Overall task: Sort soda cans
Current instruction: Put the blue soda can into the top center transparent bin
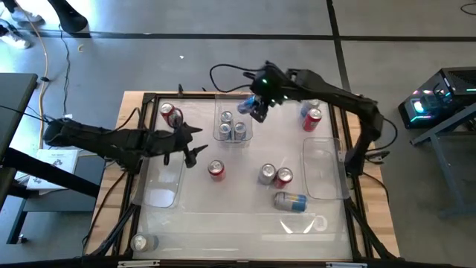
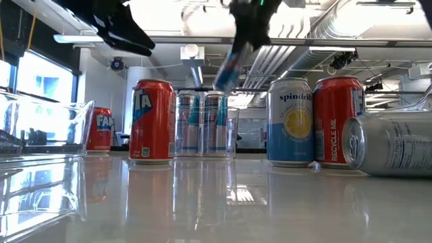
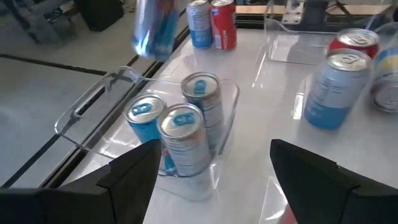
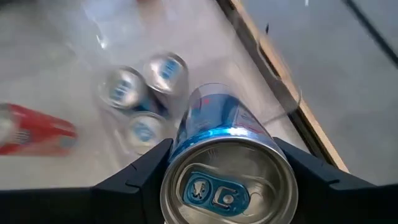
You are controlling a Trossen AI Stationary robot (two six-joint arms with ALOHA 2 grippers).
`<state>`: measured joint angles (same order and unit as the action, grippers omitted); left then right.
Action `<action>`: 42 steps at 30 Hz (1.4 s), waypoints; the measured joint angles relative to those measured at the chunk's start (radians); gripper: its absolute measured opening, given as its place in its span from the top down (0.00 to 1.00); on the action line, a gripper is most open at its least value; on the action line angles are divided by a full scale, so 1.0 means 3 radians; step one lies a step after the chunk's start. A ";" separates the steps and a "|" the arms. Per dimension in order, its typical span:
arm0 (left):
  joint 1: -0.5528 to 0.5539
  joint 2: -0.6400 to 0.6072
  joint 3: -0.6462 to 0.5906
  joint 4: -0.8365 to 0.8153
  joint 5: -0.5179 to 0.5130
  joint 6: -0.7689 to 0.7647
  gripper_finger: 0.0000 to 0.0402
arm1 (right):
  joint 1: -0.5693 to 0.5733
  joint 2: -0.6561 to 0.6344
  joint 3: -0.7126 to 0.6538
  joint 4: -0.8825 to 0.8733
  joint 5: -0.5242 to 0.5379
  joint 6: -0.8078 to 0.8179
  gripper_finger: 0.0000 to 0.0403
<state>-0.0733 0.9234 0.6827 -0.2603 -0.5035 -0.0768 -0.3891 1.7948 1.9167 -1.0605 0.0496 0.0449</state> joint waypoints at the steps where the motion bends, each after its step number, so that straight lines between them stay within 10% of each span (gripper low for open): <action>1: 0.0093 0.0000 0.0000 0.0018 0.0105 0.0028 0.26 | -0.0064 0.0078 0.0000 -0.0006 -0.0075 -0.0065 0.47; 10: 0.0720 0.0228 -0.0001 0.0324 0.0870 0.0291 0.26 | -0.0208 0.0560 -0.0001 0.0099 -0.0461 -0.0526 0.47; 42: 0.0904 0.0587 -0.0001 0.0692 0.0962 0.0297 0.26 | -0.0186 0.0972 0.0000 0.0061 -0.0596 -0.0691 0.47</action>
<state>0.1978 1.0996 0.6823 -0.0527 -0.2148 0.0124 -0.4449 2.0863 1.9167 -1.0422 -0.1292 -0.1623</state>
